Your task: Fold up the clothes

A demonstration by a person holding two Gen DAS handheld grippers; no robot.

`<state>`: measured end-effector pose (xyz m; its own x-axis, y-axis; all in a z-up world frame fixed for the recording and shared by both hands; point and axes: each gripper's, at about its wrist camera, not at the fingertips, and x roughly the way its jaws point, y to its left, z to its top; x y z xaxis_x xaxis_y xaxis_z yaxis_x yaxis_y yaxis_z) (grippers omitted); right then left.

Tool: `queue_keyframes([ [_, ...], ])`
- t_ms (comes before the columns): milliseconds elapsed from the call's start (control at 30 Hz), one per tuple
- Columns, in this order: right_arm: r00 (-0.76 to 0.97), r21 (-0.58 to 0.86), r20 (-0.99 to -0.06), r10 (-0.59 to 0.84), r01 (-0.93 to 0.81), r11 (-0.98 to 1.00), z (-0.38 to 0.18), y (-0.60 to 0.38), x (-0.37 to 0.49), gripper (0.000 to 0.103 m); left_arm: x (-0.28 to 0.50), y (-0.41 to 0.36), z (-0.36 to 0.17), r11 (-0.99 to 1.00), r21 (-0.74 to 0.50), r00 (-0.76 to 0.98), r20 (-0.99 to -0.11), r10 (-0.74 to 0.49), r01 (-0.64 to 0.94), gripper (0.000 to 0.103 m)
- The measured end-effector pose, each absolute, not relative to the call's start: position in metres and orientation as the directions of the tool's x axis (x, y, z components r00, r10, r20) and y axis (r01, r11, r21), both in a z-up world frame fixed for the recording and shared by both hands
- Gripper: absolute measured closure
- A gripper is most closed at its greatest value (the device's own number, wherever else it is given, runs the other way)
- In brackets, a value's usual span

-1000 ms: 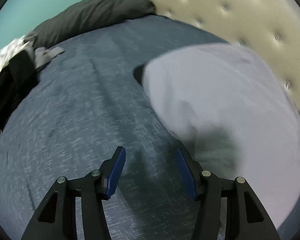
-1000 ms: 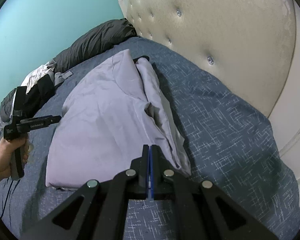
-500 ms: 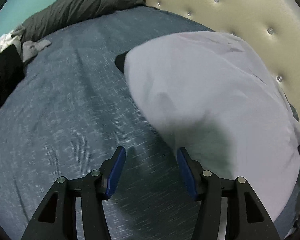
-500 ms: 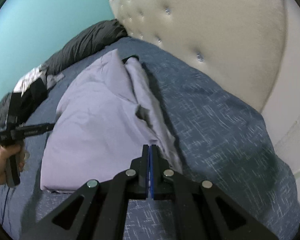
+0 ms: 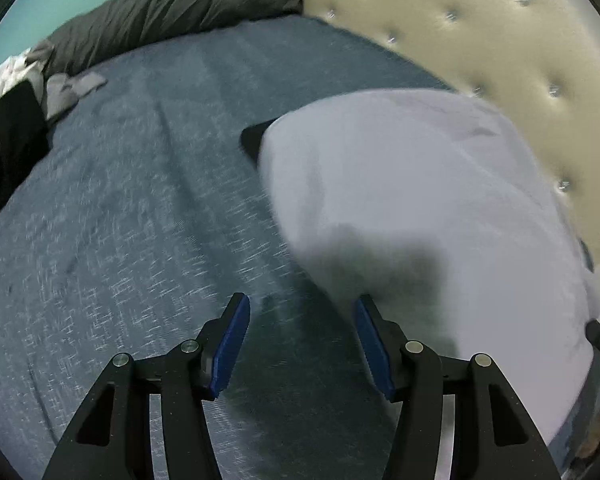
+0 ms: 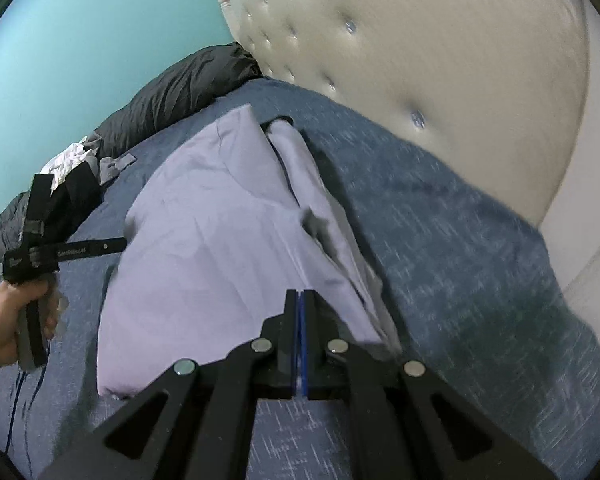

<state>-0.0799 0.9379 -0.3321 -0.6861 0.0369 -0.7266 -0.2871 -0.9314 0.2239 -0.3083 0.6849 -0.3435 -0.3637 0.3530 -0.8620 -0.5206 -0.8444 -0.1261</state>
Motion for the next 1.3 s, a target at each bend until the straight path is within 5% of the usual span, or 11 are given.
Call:
queue_keyframes([
  [233, -0.737, 0.255, -0.675, 0.018, -0.256, -0.932, -0.329, 0.936, -0.065, 0.103, -0.311, 0.667, -0.313, -0.842, -0.159, -0.478, -0.762, 0.436, -0.516, 0.044],
  [600, -0.708, 0.216, -0.706, 0.021, -0.244, -0.945, -0.339, 0.931, -0.073, 0.103, -0.322, 0.676, -0.36, -0.852, -0.023, -0.432, -0.855, 0.288, -0.523, 0.043],
  [967, -0.714, 0.19, -0.697, 0.071, -0.279, -0.941, -0.324, 0.938, -0.075, 0.103, -0.267, 0.681, -0.314, -0.75, -0.113, -0.408, -0.782, 0.472, -0.652, 0.043],
  [1300, -0.724, 0.215, -0.686, 0.073, -0.298, -0.93, -0.318, 0.941, -0.058, 0.103, -0.227, 0.689, -0.335, -0.713, -0.106, -0.353, -0.813, 0.464, -0.693, 0.043],
])
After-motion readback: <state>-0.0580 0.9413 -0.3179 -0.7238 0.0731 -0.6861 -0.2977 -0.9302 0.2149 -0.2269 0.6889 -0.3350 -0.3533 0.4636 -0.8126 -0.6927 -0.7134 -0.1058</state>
